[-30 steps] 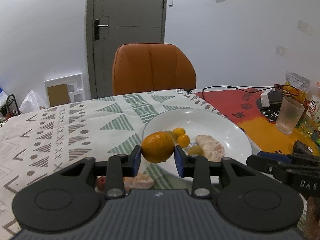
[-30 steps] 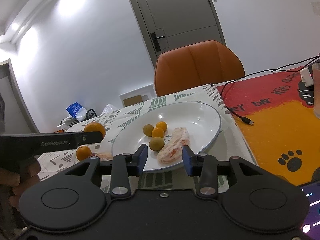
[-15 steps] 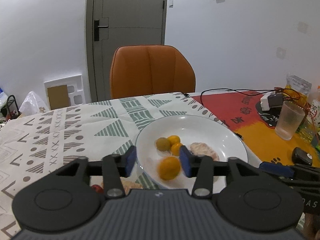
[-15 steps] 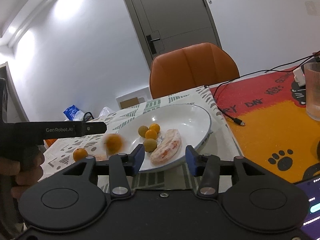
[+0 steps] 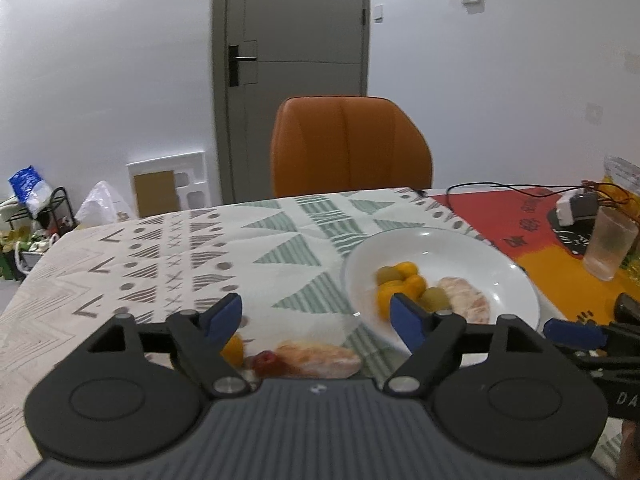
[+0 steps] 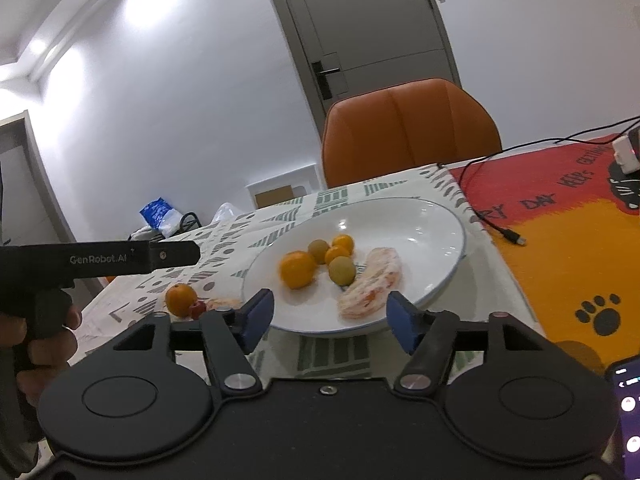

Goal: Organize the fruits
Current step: 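Withdraw both tools from the plate toward the remaining fruits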

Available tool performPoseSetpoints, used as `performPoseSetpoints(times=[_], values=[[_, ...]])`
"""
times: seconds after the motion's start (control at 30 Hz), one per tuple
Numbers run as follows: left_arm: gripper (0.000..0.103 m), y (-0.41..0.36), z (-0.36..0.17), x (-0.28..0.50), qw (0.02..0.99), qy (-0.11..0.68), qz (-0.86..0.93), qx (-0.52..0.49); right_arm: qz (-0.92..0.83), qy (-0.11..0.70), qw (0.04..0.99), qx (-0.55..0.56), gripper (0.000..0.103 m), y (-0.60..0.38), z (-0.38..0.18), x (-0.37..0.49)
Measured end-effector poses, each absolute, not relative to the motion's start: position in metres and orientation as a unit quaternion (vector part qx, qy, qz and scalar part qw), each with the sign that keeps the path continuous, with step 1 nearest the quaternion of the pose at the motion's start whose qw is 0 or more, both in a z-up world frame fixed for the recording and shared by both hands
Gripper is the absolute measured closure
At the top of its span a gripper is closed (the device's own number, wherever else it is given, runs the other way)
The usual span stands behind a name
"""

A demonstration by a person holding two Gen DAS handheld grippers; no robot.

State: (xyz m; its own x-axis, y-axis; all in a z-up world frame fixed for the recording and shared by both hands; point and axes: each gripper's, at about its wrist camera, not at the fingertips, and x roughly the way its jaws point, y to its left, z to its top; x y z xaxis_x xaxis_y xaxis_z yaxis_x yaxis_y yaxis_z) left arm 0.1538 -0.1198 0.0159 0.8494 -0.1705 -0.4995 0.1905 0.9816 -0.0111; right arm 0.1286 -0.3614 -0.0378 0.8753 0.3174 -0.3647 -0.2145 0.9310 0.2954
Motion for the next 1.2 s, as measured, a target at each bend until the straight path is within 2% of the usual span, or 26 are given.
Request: performPoseSetpoints(times=[0.13,0.3,0.37,1.03,1.2], values=[[0.022,-0.106,0.012,0.148,0.961,0.262,-0.083,0.016,0.142,0.206,0.961,0.118,0.026,-0.352,-0.036,0.128],[0.021,-0.086,0.006,0.142,0.961,0.269,-0.064,0.004,0.152,0.206,0.96,0.11,0.005,-0.337,-0.035,0.128],[0.021,-0.078,0.003,0.139,0.961,0.272,-0.057,0.001,0.16,0.207,0.959,0.107,0.001,-0.331,-0.035,0.128],[0.022,-0.036,-0.03,0.124,0.952,0.299,-0.056,-0.038,0.2,0.23,0.95,0.072,0.0,-0.278,-0.038,0.13],[0.025,-0.034,-0.038,0.127,0.949,0.306,-0.063,-0.05,0.202,0.237,0.948,0.066,0.0,-0.271,-0.04,0.132]])
